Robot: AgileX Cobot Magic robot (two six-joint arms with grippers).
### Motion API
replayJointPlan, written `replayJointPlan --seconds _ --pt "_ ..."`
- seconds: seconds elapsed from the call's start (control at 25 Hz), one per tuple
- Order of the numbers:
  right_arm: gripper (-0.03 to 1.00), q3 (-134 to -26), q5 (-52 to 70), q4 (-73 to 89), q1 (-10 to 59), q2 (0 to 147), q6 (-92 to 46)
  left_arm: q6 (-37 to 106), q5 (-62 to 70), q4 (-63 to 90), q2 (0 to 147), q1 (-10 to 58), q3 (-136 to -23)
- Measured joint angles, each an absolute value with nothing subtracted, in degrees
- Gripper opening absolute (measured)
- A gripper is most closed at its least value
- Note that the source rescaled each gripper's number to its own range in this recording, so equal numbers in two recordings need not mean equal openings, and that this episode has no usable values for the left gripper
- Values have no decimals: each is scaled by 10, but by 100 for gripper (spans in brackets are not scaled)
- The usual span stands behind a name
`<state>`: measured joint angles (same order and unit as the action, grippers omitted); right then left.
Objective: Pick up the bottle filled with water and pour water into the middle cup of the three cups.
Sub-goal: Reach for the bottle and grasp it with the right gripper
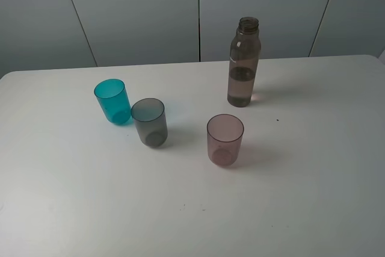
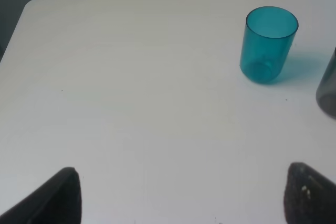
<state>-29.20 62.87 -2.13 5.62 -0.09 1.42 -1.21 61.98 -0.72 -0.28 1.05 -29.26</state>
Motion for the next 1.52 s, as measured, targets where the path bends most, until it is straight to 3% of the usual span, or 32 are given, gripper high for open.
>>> replayJointPlan --seconds 1.52 --pt "96 -292 629 -21 56 -1 14 -12 620 -7 -3 11 -293"
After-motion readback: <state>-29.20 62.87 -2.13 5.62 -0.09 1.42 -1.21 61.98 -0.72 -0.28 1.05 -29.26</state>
